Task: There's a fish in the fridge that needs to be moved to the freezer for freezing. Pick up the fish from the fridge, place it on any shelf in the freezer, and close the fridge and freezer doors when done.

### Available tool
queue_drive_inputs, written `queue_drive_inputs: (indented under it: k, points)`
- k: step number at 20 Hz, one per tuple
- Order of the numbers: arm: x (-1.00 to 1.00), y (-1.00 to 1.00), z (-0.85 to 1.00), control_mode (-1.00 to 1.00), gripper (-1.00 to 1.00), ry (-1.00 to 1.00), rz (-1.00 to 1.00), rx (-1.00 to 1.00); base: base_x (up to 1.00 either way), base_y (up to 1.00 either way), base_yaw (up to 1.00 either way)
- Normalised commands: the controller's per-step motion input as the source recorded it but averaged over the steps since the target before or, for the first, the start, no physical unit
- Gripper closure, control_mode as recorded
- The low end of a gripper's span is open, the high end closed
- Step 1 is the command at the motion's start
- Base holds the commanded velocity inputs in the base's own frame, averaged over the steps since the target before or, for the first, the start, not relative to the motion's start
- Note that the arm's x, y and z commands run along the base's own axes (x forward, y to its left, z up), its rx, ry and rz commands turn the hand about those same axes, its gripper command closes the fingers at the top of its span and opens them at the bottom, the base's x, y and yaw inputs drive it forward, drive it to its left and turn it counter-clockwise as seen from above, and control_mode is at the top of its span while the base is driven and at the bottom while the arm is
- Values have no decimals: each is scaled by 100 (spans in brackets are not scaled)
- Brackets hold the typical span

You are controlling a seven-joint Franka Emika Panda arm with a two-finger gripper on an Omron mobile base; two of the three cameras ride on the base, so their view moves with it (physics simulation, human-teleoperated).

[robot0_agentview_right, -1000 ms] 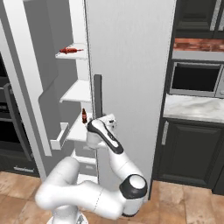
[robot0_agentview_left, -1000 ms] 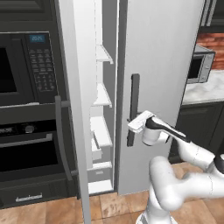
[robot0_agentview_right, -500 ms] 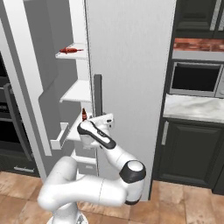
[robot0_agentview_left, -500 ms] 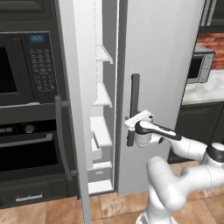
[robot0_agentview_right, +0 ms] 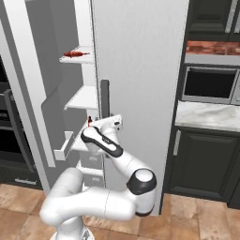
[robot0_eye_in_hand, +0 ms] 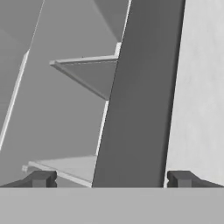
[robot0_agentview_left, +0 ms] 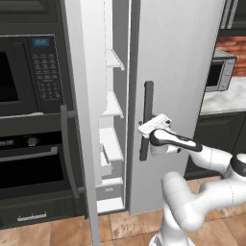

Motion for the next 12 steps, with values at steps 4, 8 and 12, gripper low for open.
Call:
queue_drive_inputs:
  k: [4,8,12]
  points:
    - [-14,1,82,-100,-100,-16,0,0,0,0,0]
    - [-48,0,74,-100,-100,-17,0,0,0,0,0]
    - [-90,-12,41,-100,-100,-6,-7,0,0,0,0]
